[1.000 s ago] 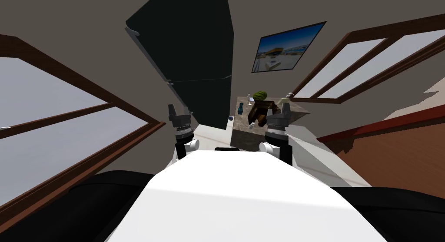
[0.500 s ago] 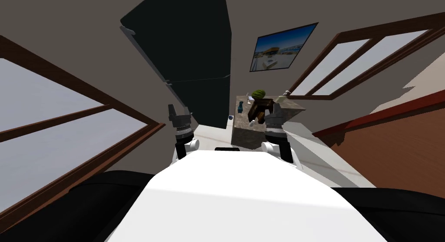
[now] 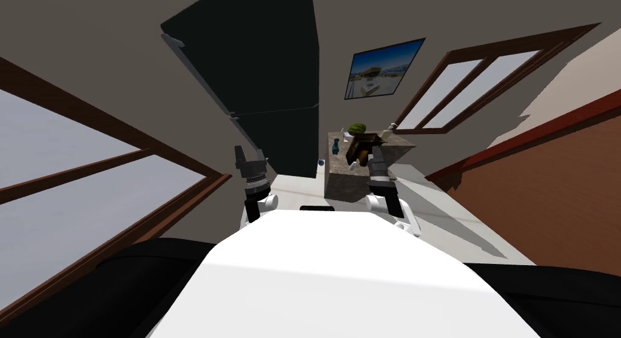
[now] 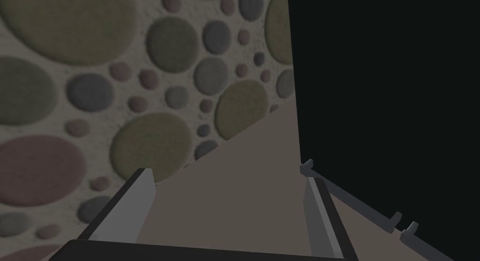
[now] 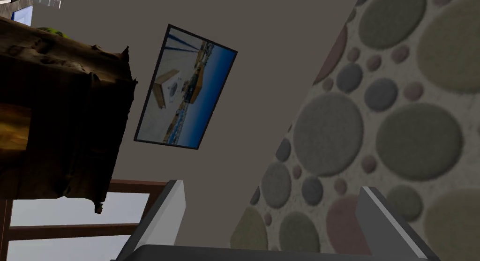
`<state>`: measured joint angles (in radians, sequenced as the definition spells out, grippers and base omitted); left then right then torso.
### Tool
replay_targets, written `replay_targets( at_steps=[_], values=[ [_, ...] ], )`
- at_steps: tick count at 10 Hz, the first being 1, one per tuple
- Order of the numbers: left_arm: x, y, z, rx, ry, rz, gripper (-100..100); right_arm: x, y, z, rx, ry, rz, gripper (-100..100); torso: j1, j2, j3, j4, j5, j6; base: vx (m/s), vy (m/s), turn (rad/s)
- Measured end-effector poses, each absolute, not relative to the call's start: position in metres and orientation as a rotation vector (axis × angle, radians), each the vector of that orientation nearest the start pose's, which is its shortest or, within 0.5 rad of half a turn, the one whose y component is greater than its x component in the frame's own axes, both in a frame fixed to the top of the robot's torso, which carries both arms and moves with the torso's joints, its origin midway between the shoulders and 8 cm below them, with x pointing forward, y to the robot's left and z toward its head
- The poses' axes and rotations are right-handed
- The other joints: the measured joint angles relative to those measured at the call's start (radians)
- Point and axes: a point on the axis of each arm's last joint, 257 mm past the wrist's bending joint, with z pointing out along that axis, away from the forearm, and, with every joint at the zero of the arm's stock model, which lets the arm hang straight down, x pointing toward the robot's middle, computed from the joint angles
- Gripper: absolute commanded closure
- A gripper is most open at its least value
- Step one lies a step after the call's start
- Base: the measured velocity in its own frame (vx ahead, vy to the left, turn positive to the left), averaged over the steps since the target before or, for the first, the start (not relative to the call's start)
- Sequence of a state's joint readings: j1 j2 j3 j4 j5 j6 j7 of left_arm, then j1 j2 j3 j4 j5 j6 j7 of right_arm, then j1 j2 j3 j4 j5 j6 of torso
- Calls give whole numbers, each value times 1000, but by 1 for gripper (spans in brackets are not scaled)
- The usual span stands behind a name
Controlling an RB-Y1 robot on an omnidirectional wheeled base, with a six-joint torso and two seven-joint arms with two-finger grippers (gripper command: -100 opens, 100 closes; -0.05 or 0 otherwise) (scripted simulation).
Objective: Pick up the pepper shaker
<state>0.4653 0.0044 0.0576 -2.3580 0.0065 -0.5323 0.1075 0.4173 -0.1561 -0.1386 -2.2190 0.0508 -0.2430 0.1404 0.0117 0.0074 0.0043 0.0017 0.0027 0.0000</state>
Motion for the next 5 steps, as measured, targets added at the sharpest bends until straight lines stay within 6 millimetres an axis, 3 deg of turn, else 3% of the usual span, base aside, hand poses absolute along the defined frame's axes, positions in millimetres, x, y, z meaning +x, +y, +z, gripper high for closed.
replay_targets(
  at_steps=[5],
  values=[
    [319,287,76,-568,488,-1394,0,424,-350,-52,621,1037,734,-100,-1,-2,-1,0,0,0,-101,151,-129]
  ],
)
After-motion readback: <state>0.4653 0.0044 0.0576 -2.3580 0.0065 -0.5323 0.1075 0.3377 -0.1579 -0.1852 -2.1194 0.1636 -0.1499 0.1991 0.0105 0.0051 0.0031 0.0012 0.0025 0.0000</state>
